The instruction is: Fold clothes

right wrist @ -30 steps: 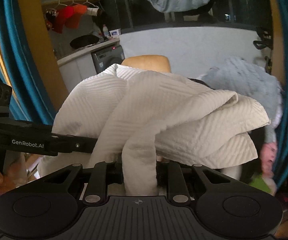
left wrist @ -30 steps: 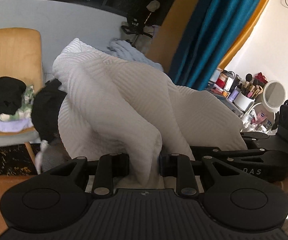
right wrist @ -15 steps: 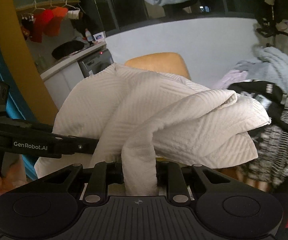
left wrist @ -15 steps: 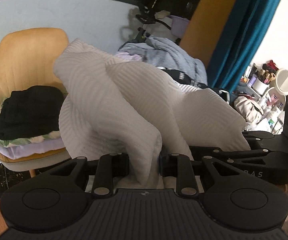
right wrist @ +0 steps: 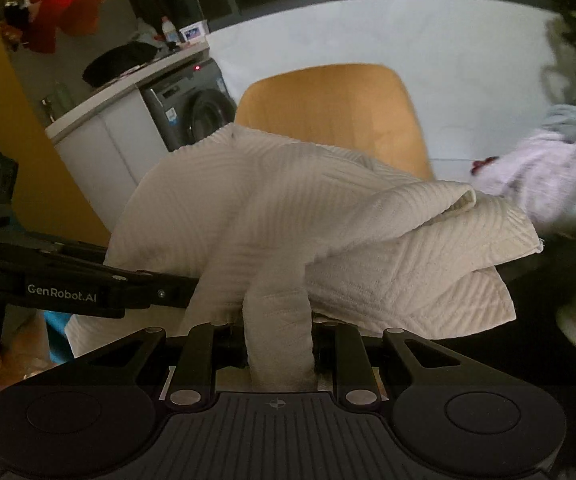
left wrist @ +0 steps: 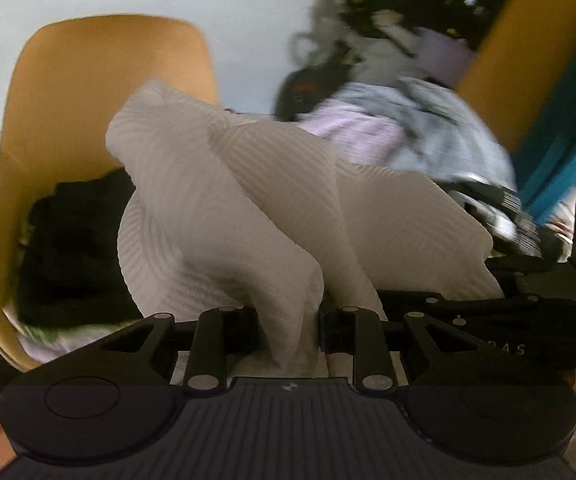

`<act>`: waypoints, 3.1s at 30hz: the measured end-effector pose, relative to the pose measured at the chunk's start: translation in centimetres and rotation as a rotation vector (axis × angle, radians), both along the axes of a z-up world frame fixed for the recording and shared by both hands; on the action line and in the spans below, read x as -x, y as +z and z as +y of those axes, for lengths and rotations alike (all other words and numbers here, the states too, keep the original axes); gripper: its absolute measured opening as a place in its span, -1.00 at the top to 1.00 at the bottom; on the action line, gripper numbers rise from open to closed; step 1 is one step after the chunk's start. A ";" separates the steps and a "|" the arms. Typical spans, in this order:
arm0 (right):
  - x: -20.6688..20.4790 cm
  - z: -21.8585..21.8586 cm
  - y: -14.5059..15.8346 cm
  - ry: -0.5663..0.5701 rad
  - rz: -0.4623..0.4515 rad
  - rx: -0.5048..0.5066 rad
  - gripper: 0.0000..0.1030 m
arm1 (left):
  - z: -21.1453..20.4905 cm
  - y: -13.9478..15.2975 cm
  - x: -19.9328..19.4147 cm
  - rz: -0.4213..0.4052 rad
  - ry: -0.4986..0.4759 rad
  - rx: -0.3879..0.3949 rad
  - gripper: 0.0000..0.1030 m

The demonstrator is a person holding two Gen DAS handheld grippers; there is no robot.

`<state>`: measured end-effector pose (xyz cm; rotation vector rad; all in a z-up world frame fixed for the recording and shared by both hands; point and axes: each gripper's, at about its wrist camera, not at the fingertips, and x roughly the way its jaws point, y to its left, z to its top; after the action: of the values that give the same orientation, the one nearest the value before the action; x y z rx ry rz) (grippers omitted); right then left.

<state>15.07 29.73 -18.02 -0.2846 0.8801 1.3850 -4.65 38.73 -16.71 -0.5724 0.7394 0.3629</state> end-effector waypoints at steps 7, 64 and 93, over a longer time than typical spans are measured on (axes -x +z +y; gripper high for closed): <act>-6.2 16.7 -4.8 0.086 0.069 0.047 0.64 | 12.8 -4.3 -3.4 0.091 0.104 0.042 0.50; -4.1 20.2 0.5 -0.396 -0.052 0.190 -0.99 | 21.4 -2.2 2.0 0.184 0.236 -0.211 -0.99; 11.7 -3.5 9.7 -0.308 -0.178 0.147 -0.98 | -4.6 5.5 6.6 0.258 0.334 -0.522 -0.99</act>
<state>3.32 26.18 -8.30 -0.3627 0.8402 0.9963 -11.26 34.09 -11.16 -0.1498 0.7573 0.9210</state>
